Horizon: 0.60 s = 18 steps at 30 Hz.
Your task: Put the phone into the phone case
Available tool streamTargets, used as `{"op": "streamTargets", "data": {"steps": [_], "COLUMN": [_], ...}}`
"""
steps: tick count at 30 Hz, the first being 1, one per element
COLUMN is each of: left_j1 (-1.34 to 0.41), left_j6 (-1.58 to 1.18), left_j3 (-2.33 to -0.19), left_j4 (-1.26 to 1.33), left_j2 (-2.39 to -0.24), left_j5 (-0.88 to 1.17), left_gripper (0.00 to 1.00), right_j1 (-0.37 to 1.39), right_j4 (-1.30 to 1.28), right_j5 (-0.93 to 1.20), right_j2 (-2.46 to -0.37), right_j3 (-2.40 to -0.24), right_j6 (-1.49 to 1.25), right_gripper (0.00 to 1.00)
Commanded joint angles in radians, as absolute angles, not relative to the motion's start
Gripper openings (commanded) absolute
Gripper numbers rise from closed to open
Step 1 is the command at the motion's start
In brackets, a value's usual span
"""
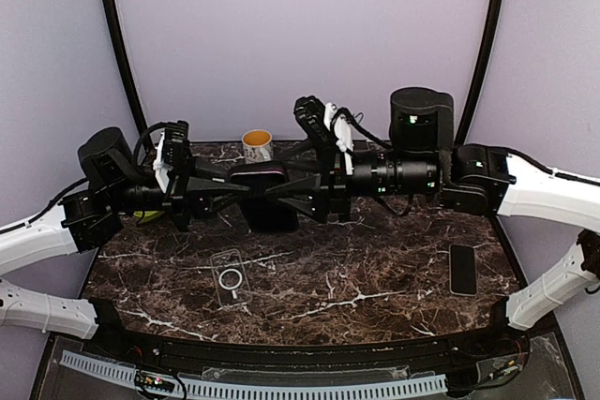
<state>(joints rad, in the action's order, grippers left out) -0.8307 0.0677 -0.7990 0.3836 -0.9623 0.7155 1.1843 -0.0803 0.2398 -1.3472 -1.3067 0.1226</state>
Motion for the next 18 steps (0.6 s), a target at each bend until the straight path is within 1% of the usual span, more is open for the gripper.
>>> {"op": "streamTargets", "data": {"steps": [1, 2, 4, 5, 6, 7, 8, 14, 16, 17, 18], "left_j1": [-0.840, -0.842, -0.845, -0.846, -0.848, -0.848, -0.849, -0.851, -0.850, -0.850, -0.851], "left_j6": [0.106, 0.111, 0.117, 0.117, 0.118, 0.118, 0.118, 0.090, 0.080, 0.079, 0.078], "left_j3": [-0.819, -0.823, -0.825, -0.825, -0.826, -0.826, -0.827, -0.812, -0.796, -0.791, -0.780], "left_j4": [0.404, 0.399, 0.389, 0.387, 0.388, 0.389, 0.389, 0.419, 0.436, 0.439, 0.439], "left_j2": [-0.950, -0.954, -0.958, -0.958, -0.959, -0.959, -0.959, -0.956, -0.951, -0.950, -0.950], "left_j5": [0.758, 0.758, 0.760, 0.762, 0.762, 0.763, 0.764, 0.745, 0.719, 0.709, 0.706], "left_gripper": [0.00, 0.00, 0.00, 0.00, 0.00, 0.00, 0.00, 0.00, 0.17, 0.33, 0.38], "right_j1": [1.181, 1.181, 1.181, 1.181, 1.181, 1.180, 1.180, 1.176, 1.175, 1.176, 1.176], "right_j4": [-0.089, -0.088, -0.076, -0.077, -0.079, -0.081, -0.082, -0.056, -0.035, -0.021, -0.007], "right_j5": [0.342, 0.349, 0.352, 0.350, 0.349, 0.351, 0.352, 0.356, 0.358, 0.364, 0.372], "right_j2": [-1.376, -1.379, -1.382, -1.384, -1.386, -1.388, -1.390, -1.374, -1.360, -1.352, -1.342], "right_j3": [-1.369, -1.372, -1.371, -1.373, -1.374, -1.376, -1.377, -1.376, -1.373, -1.369, -1.364], "right_j6": [0.110, 0.107, 0.099, 0.098, 0.097, 0.095, 0.092, 0.071, 0.061, 0.056, 0.052], "right_gripper": [0.58, 0.53, 0.38, 0.30, 0.18, 0.11, 0.01, 0.00, 0.00, 0.00, 0.00]}}
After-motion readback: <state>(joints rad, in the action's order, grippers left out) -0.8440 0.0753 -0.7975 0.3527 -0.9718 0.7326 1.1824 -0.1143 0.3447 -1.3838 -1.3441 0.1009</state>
